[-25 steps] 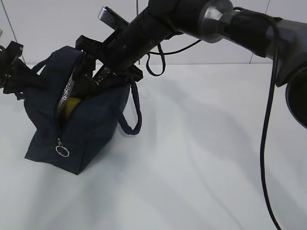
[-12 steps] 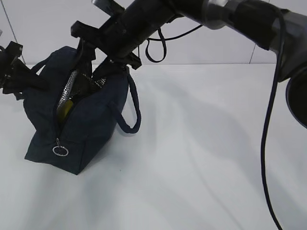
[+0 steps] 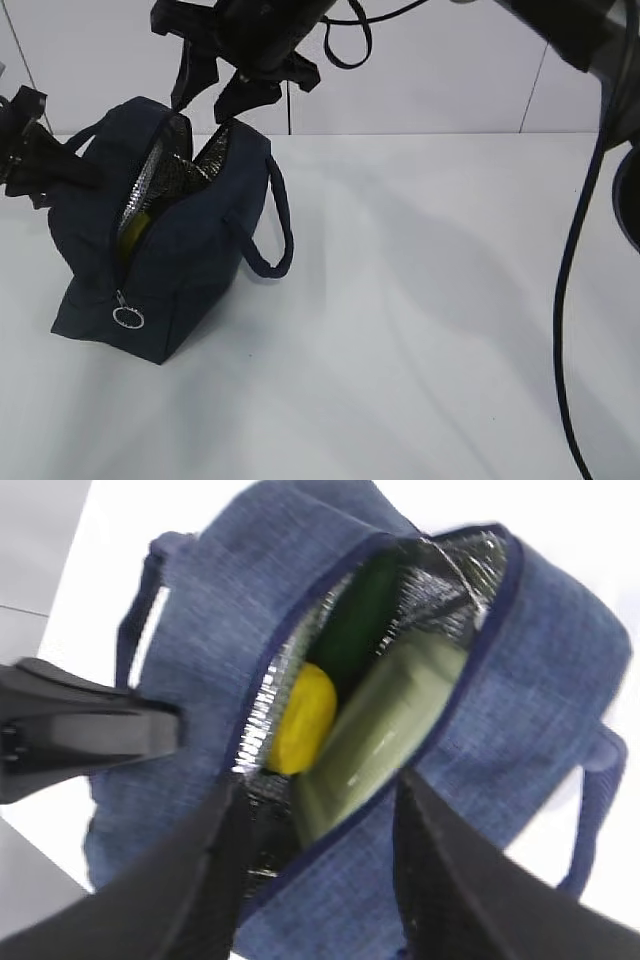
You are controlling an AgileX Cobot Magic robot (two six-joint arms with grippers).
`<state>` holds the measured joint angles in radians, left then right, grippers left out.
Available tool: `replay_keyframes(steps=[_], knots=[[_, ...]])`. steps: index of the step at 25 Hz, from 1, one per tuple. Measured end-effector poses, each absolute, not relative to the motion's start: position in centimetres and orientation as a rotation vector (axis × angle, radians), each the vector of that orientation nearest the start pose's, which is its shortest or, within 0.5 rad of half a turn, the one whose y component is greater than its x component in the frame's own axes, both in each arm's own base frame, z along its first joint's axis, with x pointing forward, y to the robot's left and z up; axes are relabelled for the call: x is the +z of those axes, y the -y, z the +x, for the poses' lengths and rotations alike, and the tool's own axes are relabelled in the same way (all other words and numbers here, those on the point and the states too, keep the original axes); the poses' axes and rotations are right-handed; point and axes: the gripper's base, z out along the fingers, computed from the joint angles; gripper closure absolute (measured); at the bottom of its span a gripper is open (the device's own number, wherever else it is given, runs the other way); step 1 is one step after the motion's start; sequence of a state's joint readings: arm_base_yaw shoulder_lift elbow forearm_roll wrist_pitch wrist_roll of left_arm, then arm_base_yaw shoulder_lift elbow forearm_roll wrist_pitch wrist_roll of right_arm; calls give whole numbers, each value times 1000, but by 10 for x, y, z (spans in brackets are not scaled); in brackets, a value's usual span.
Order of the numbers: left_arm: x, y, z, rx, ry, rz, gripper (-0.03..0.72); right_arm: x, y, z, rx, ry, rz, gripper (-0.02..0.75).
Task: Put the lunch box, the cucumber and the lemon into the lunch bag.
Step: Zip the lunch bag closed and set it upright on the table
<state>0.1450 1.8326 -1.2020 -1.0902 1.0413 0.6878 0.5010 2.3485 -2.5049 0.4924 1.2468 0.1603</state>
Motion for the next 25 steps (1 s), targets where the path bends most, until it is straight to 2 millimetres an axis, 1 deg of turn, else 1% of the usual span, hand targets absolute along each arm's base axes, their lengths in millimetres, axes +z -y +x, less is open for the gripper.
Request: replay_keyframes(steps=[2, 4, 6, 9, 14, 16, 21, 25], knots=[[220, 18, 363, -1166, -2537, -71, 697, 318, -278, 426, 830, -2604, -380, 366], [220, 18, 363, -1174, -2537, -70, 697, 321, -279, 423, 801, -2610, -350, 368], [221, 18, 362, -1176, -2538, -69, 697, 321, -279, 423, 767, -2616, -330, 370], [221, 18, 362, -1180, -2537, -69, 696, 313, -279, 423, 742, -2649, -322, 370], [221, 18, 362, -1180, -2537, -69, 696, 289, -278, 423, 708, -2735, -308, 372], [221, 18, 362, -1180, -2537, -69, 696, 289, -278, 422, 706, -2740, -307, 372], [221, 18, 362, -1178, -2536, -70, 696, 307, -273, 417, 695, -2699, -313, 372], [220, 18, 363, -1174, -2537, -69, 696, 326, -266, 406, 690, -2682, -315, 372]])
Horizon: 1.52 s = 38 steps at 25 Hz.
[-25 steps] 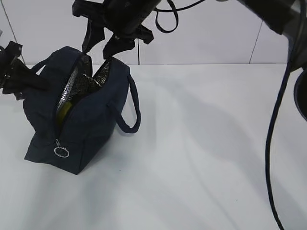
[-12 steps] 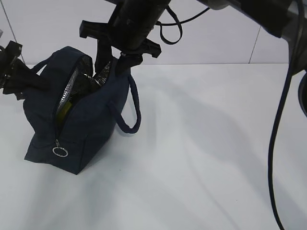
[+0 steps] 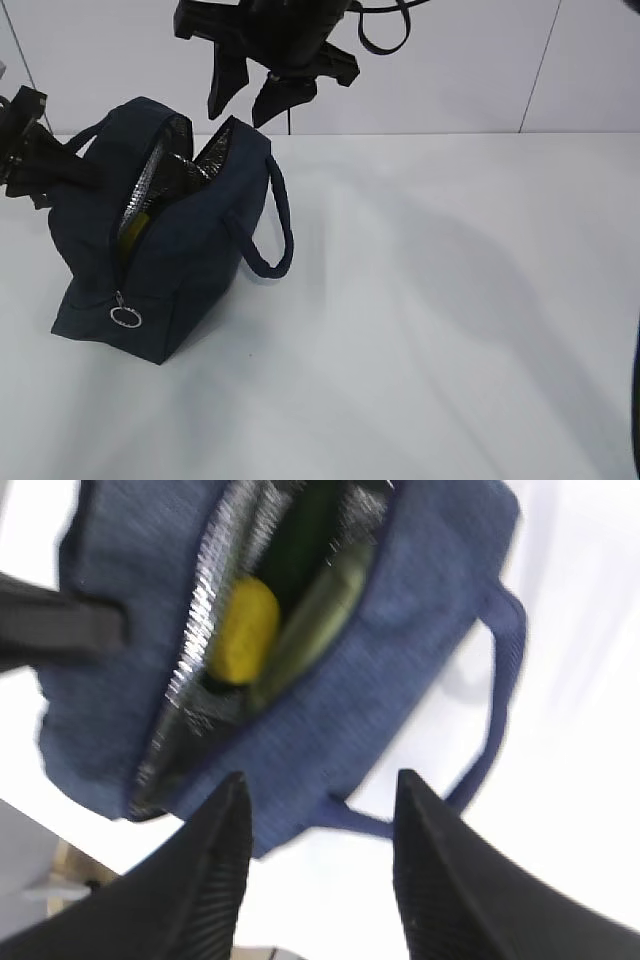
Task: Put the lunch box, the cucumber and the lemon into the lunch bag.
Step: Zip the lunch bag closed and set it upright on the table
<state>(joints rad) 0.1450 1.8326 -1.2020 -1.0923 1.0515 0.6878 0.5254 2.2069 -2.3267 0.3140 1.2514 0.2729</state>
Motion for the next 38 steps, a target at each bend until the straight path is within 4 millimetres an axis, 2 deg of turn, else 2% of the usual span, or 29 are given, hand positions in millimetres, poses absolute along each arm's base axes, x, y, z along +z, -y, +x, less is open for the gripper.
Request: replay_keyframes(steps=[2, 4, 8, 11, 15, 24, 38], knots=[[220, 18, 363, -1174, -2537, -69, 697, 334, -260, 397, 675, -2684, -316, 372], [220, 18, 363, -1174, -2537, -69, 696, 333, -255, 391, 649, -2709, -315, 372], [221, 18, 362, -1179, -2538, -67, 696, 312, -252, 387, 607, -2794, -296, 372], [221, 18, 362, -1179, -2538, -67, 696, 300, -253, 389, 583, -2831, -278, 372], [221, 18, 362, -1179, -2538, -67, 696, 294, -253, 392, 567, -2840, -261, 372], [221, 18, 362, -1179, -2538, -67, 696, 265, -264, 406, 626, -2847, -198, 372], [221, 18, 362, -1178, -2538, -68, 696, 264, -271, 413, 712, -2770, -123, 372]])
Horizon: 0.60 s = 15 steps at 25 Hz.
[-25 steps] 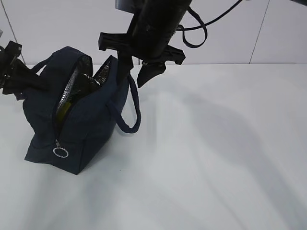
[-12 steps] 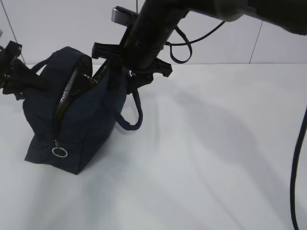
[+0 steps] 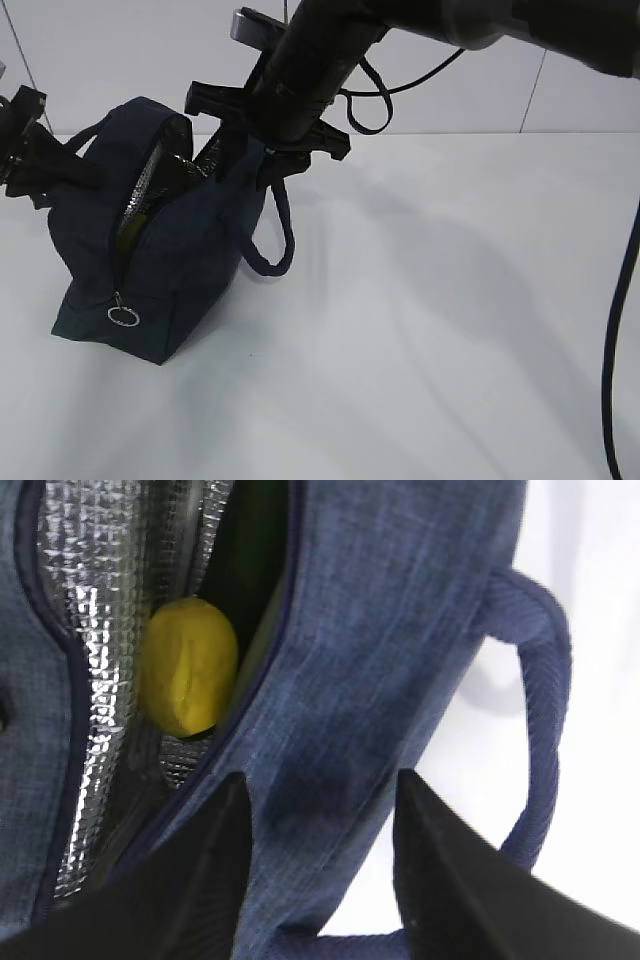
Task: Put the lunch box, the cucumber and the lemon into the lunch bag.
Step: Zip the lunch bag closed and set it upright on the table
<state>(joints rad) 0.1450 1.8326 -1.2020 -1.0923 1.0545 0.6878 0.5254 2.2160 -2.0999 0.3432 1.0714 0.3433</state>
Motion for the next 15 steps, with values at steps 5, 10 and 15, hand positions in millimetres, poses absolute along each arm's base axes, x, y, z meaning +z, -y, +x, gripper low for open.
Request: replay_keyframes(steps=[5, 10, 15], knots=[[221, 18, 362, -1178, -2538, -68, 696, 261, -269, 415, 679, -2771, -132, 372], [221, 18, 363, -1175, -2536, -71, 696, 250, -271, 417, 667, -2795, -128, 372], [221, 18, 363, -1180, -2531, -76, 696, 249, -271, 417, 666, -2798, -128, 372]])
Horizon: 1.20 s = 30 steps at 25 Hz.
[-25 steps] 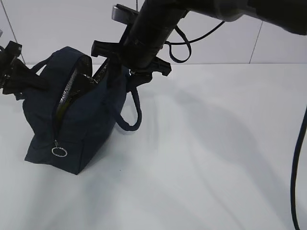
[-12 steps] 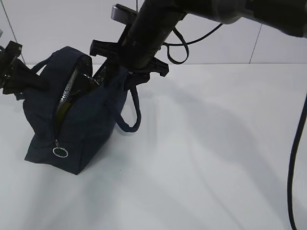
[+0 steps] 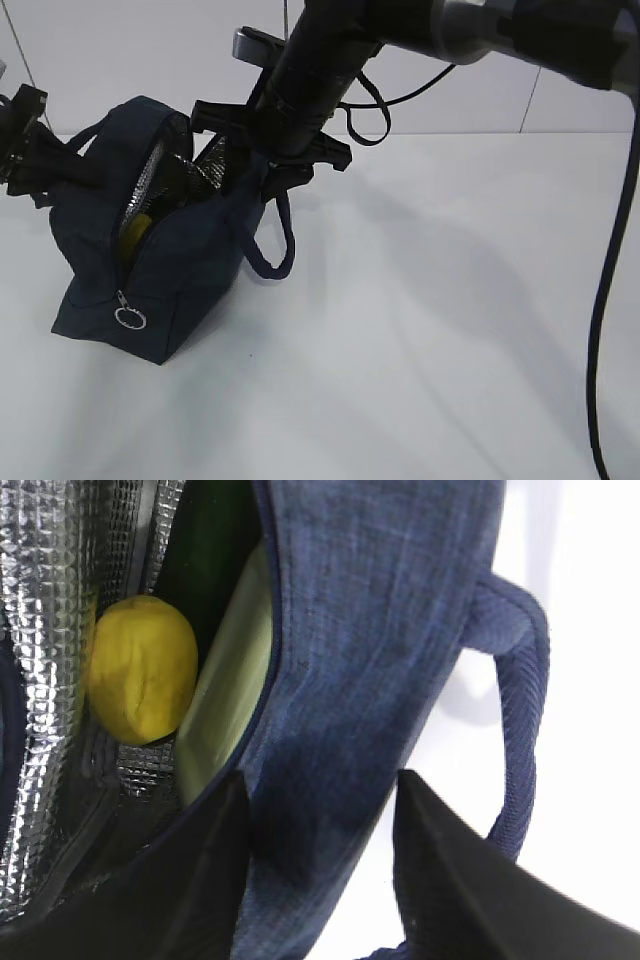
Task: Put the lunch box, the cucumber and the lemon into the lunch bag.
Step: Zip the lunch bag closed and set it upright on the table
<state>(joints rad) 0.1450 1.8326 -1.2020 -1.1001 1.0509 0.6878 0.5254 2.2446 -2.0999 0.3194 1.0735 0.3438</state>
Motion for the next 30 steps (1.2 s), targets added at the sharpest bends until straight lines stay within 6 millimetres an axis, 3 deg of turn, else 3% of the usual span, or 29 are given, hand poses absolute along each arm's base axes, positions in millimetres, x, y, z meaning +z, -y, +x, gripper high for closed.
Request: replay_keyframes(steps=[3, 5, 9, 11, 17, 23, 30], knots=[[221, 18, 363, -1180, -2531, -76, 696, 249, -271, 417, 666, -2798, -128, 384], [221, 18, 363, -1184, -2527, -80, 696, 249, -271, 417, 666, -2798, -128, 437], [223, 21, 364, -1212, -2506, -97, 696, 248, -270, 417, 641, -2789, -203, 650], [224, 24, 364, -1227, -2500, -95, 696, 247, -269, 417, 616, -2785, -246, 713], [229, 50, 361, -1347, -2489, -33, 696, 256, -261, 417, 460, -2793, -375, 720], [237, 74, 361, -1482, -2420, -41, 697, 295, -247, 423, 236, -2679, -459, 720], [246, 109, 362, -1663, -2302, -106, 697, 337, -227, 416, 77, -2555, -483, 720]])
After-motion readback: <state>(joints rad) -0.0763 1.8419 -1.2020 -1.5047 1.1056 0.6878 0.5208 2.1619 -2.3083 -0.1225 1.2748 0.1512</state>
